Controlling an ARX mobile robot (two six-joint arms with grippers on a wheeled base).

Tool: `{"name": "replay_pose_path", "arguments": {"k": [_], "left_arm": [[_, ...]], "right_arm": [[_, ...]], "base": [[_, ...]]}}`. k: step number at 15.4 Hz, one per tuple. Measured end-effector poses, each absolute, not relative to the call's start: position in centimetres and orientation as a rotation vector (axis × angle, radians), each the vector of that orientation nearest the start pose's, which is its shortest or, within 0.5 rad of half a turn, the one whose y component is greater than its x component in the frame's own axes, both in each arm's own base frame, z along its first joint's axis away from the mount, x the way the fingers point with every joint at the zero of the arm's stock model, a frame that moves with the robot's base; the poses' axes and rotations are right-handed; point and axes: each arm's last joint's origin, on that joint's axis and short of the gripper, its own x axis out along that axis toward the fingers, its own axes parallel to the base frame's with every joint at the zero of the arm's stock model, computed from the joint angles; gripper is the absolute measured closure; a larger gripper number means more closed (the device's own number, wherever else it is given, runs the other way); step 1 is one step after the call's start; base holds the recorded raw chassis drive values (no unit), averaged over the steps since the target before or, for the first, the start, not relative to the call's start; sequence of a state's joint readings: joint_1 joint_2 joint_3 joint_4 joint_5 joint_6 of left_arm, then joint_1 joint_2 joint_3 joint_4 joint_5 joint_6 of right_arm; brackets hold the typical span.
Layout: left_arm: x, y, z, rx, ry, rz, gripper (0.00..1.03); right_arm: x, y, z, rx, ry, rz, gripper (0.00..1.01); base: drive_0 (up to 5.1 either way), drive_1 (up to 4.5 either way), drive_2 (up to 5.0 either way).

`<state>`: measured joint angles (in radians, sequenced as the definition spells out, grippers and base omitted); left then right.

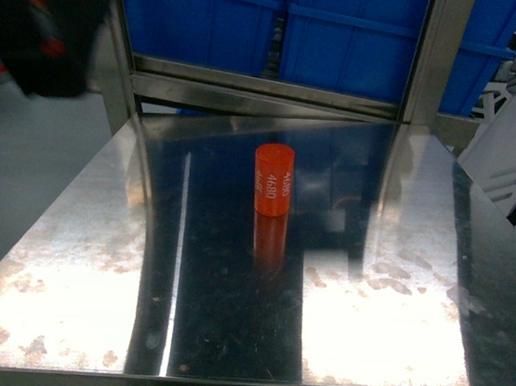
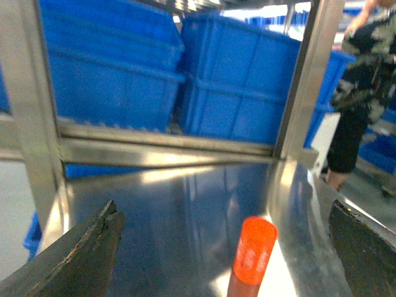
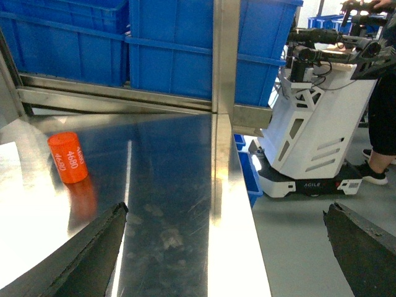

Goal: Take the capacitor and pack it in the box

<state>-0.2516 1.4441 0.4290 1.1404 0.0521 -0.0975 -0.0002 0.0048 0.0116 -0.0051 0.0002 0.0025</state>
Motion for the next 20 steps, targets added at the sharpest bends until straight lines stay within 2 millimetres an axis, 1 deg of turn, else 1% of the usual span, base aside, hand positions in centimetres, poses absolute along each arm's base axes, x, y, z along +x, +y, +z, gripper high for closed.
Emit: {"name": "replay_pose_path", "arguments": {"k": [1,2,3,5,7,9,14,17,20], "left_arm": [[30.4,-10.6,17.3,-0.075,0.024,-0.363,0.05],[31.7,-12.0,17.3,-0.067,0.039,-0.376,0.05],[32.4,-12.8,17.3,-0.066,0.042,-0.389,0.05],[34.2,-15.0,15.9,-0.056,0.081,-0.407,0.05],[35.5,-16.2,14.4,-0.048,0.114,-0.405,0.05],[36.5,-16.8,13.7,-0.046,0.122,-0.405,0.05],[37.5,-17.4,13.1,-0.042,0.131,-0.398,0.05],[38.5,-17.8,12.0,-0.034,0.155,-0.373,0.05],[39.5,-18.3,11.6,-0.034,0.154,-0.37,0.05]], "right_arm": [[9.7,0.0,16.7,0.002,-0.002,0.0,0.03],[9.7,0.0,16.7,0.002,-0.002,0.0,0.03],[9.7,0.0,16.7,0.002,-0.002,0.0,0.03],[9.7,0.0,16.7,0.002,-0.002,0.0,0.03],[9.7,0.0,16.7,0.002,-0.002,0.0,0.03],[9.7,0.0,16.7,0.002,-0.002,0.0,0.03],[9.7,0.0,16.7,0.002,-0.002,0.0,0.03],[9.7,0.0,16.7,0.002,-0.002,0.0,0.03],[9.7,0.0,16.7,0.002,-0.002,0.0,0.03]], "base": [[0.0,0.0,0.0],[0.0,0.0,0.0],[0.0,0.0,0.0],[0.0,0.0,0.0],[0.0,0.0,0.0],[0.0,0.0,0.0],[0.0,0.0,0.0],[0.0,0.0,0.0],[0.0,0.0,0.0]]}}
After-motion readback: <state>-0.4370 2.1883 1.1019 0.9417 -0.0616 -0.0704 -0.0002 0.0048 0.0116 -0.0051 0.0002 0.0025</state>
